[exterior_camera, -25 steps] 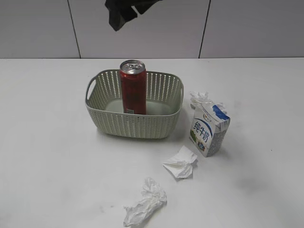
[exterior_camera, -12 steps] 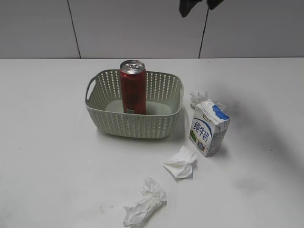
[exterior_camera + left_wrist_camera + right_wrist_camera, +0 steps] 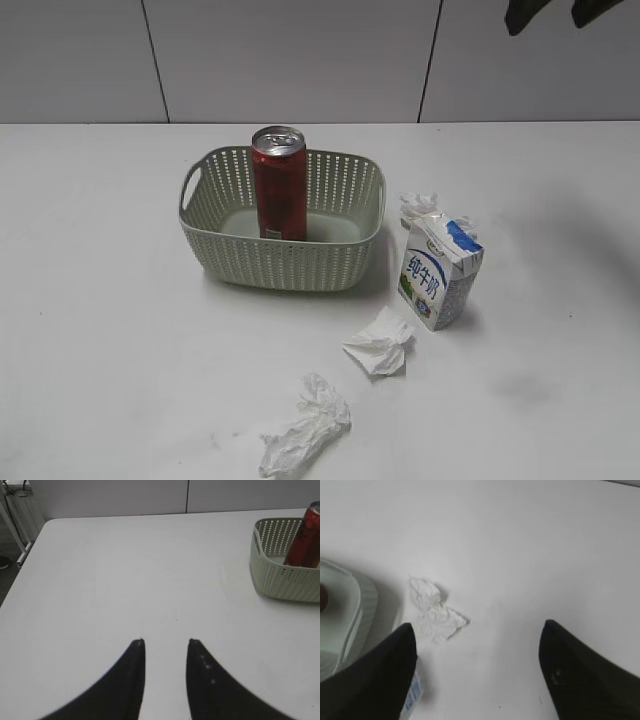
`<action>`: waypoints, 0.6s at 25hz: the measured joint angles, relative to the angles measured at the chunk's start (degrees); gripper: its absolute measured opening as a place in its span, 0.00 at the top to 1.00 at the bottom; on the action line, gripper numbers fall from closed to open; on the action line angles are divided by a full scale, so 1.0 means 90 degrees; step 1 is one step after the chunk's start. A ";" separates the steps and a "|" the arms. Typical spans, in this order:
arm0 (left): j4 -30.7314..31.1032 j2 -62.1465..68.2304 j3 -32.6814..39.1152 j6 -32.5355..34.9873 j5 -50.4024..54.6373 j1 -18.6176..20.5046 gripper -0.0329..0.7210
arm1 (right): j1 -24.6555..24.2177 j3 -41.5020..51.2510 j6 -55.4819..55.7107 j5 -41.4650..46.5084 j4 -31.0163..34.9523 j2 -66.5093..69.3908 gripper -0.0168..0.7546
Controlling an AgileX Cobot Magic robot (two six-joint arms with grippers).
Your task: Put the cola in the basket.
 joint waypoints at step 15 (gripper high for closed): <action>0.0000 0.0000 0.0000 0.0000 0.0000 0.0000 0.65 | 0.0001 0.4279 -0.0055 -0.0391 0.0253 -0.3942 0.24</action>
